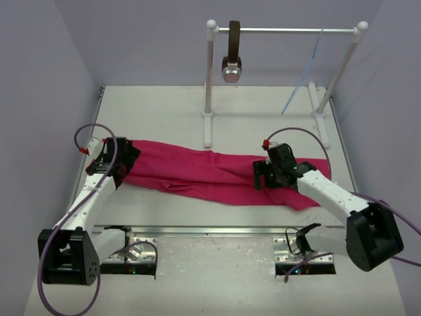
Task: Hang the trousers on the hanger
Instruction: Fold the trousers at the center of the board.
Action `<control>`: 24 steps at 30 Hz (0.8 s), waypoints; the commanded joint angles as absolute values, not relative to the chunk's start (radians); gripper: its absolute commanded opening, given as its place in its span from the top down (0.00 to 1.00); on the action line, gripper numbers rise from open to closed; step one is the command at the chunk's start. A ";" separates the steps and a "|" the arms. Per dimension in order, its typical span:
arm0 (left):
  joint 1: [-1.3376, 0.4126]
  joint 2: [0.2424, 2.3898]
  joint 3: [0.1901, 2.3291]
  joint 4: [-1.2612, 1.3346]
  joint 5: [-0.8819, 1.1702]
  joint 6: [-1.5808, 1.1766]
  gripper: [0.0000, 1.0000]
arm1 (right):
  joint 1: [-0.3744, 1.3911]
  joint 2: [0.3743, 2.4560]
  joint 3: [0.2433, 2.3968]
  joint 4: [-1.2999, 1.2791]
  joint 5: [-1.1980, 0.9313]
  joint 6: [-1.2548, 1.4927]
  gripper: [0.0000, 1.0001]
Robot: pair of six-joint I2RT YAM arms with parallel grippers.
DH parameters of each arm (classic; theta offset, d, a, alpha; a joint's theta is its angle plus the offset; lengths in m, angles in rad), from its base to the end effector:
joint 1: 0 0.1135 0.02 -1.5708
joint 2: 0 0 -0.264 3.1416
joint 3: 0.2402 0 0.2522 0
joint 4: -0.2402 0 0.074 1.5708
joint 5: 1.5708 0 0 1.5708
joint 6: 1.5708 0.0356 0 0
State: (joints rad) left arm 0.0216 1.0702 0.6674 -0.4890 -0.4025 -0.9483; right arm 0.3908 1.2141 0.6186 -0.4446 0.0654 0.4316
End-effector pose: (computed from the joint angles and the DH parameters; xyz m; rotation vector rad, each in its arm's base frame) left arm 0.2089 0.0185 0.2212 -1.2524 2.0116 0.0583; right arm 0.2040 0.0815 0.1787 0.0768 2.6211 0.2062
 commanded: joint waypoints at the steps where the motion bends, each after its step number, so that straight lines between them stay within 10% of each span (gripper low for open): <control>1: 0.033 0.962 0.661 -0.389 -0.271 -0.840 0.00 | 0.456 1.259 0.645 -0.228 -0.034 0.306 0.20; 15: 0.032 0.888 0.673 -0.349 -0.118 -0.718 0.00 | 0.545 1.502 0.752 -0.226 -0.113 0.114 0.53; 24: 0.032 0.913 0.669 -0.337 -0.102 -0.692 0.00 | 0.620 1.480 0.755 -0.324 -0.034 0.149 1.00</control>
State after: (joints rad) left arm 0.0216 0.9065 0.6617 -0.3840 -0.1151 -0.7267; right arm 0.5889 1.5524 0.7466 -0.2745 -0.0764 0.1307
